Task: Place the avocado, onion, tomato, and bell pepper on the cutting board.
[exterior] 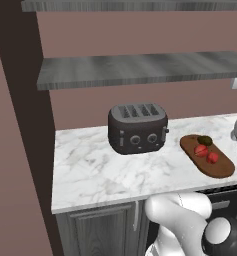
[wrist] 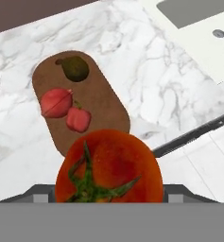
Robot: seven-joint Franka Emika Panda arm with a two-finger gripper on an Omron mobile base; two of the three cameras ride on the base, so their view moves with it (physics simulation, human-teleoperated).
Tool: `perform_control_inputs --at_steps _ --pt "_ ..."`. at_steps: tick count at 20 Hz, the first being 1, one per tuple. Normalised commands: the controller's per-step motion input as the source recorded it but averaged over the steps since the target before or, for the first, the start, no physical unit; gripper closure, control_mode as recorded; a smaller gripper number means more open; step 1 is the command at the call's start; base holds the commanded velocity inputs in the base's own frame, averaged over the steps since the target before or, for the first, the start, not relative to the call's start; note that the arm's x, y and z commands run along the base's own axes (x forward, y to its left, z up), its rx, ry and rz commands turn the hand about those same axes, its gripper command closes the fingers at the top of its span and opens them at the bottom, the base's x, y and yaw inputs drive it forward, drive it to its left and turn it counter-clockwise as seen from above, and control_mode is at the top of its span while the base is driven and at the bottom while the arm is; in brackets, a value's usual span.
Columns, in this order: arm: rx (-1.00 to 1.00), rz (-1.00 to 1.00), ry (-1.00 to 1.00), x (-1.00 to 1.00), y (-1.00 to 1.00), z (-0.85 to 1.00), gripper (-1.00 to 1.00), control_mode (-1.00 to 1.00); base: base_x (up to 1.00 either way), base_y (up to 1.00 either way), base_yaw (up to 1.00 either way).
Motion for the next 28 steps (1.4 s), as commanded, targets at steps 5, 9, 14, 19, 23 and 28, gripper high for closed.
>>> perform_control_inputs --at_steps 5,9,14,19,23,28 --pt "0.00 0.00 0.00 0.32 -0.01 -0.08 1.00 -1.00 0.00 0.00 0.00" --pt "0.01 0.00 0.00 0.28 -0.20 -0.21 1.00 -1.00 0.00 0.00 0.00" --pt "0.01 0.00 0.00 0.31 -0.07 -0.36 1.00 -1.00 0.00 0.00 0.00" --pt "0.00 0.02 0.00 0.27 0.00 -0.36 1.00 -1.00 0.00 0.00 0.00" --pt "0.00 0.02 0.00 0.14 -0.06 -0.33 1.00 -1.00 0.00 0.00 0.00" --pt "0.00 0.02 0.00 0.06 -0.01 -0.31 1.00 -1.00 0.00 0.00 0.00"
